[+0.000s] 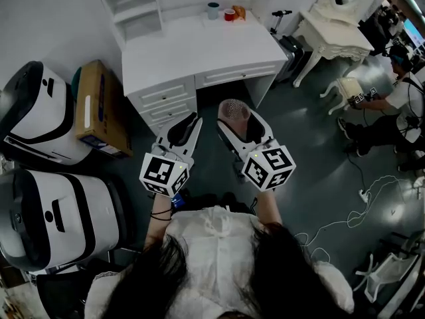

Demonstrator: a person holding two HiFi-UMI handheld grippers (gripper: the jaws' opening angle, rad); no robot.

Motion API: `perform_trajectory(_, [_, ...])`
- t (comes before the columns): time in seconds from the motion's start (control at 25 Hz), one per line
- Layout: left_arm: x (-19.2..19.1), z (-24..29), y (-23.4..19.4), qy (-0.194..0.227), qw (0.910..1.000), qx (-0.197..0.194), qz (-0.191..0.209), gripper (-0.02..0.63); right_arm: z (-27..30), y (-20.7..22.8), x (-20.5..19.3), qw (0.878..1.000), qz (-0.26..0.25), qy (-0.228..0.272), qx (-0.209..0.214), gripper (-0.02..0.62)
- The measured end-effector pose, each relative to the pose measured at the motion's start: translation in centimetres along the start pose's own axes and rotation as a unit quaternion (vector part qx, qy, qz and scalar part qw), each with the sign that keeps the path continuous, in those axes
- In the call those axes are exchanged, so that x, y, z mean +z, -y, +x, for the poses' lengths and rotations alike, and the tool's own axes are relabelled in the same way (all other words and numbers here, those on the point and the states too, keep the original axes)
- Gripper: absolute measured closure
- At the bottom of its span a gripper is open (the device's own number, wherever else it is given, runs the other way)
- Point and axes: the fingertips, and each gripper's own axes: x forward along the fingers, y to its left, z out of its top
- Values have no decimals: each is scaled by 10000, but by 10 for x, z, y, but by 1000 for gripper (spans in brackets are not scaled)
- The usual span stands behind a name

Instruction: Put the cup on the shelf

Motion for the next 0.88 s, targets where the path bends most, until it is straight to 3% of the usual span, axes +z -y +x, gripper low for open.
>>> perform_trajectory(0.52, [-14, 16, -4, -90, 9996, -247, -100, 548, 11, 11, -11, 9998, -18, -121, -148, 261])
perform_trajectory(0.88, [-17, 72, -20, -102, 9997, -235, -64, 548, 43, 62, 3, 9998, -22, -98, -147, 261])
